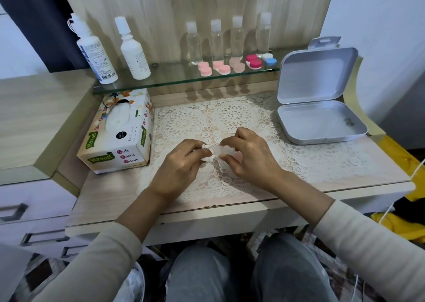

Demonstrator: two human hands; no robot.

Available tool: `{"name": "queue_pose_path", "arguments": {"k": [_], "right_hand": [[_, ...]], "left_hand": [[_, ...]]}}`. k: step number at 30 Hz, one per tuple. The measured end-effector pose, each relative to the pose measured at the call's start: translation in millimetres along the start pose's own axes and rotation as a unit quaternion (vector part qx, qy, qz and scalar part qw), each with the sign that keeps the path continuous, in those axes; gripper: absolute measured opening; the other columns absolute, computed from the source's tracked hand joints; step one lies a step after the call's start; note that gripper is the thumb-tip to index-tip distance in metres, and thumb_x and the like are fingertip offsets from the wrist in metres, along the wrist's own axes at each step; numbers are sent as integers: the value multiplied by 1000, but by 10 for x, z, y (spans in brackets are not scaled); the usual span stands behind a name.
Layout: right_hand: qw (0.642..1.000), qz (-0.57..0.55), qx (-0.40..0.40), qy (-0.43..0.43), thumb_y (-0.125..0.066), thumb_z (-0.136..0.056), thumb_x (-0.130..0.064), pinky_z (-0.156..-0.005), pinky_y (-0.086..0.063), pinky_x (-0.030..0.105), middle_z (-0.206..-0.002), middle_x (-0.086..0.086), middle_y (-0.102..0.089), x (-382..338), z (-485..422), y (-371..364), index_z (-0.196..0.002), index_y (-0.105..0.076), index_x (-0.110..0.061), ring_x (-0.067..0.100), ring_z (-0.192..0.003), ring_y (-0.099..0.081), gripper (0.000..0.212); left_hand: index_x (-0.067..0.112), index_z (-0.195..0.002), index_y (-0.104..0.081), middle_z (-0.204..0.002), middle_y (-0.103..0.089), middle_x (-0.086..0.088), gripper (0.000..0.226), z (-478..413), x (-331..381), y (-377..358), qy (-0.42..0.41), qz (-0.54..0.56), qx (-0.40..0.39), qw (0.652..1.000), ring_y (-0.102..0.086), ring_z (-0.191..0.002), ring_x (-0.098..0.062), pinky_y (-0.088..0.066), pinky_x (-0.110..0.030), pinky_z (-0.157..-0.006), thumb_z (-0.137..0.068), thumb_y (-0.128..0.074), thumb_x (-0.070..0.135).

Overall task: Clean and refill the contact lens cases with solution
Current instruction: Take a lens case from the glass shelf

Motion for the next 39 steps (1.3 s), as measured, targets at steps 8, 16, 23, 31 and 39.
{"name": "queue_pose_path", "arguments": {"k": [8,16,23,31,39], "right_hand": [[1000,6,13,9,-80,-65,-9,-58,-33,27,-71,11,-51,-23,18,-15,-89,-69,-3,26,-63,-53,27],[1000,1,10,8,-78,-66,-8,-60,-33,26,-72,11,-51,-8,44,-29,-90,-69,-2,25,-64,-51,26],[1000,4,14,15,-80,-64,-6,-60,-34,25,-71,11,-50,-21,52,-22,-90,-69,-2,25,-63,-51,28],[1000,-20,-7,-7,-71,-68,-14,-58,-34,28,-72,11,-50,25,75,-41,-91,-69,-4,18,-65,-44,25],[999,-27,-31,-20,-75,-70,-9,-62,-32,28,-76,11,-50,38,67,-62,-97,-69,-3,16,-69,-42,28]], "left_hand": [[7,-104,-62,-96,-60,-17,22,79,-13,-38,1,19,6,1000,-52,-90,-21,-45,-24,-74,-83,-54,3],[-1,-87,-68,-87,-64,-15,12,46,7,-12,-2,9,1,1000,-53,-87,-18,-44,-21,-76,-79,-59,-1],[1,-96,-70,-106,-67,-13,18,68,42,-35,-17,28,-5,999,-54,-91,-18,-47,-24,-79,-81,-60,1],[-1,-87,-69,-96,-68,-13,14,28,56,-39,-14,30,-13,999,-55,-89,-17,-44,-21,-81,-79,-58,-1],[3,-83,-65,-88,-68,-14,8,69,38,8,51,90,19,994,-59,-86,-16,-47,-20,-77,-77,-62,4]]}}
Point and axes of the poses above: each hand's wrist, its own z-axis away from the middle knuckle, its own y-axis out of the back of the hand, x = y × z, the point moved 6 cm from there along -z, towards the middle knuckle
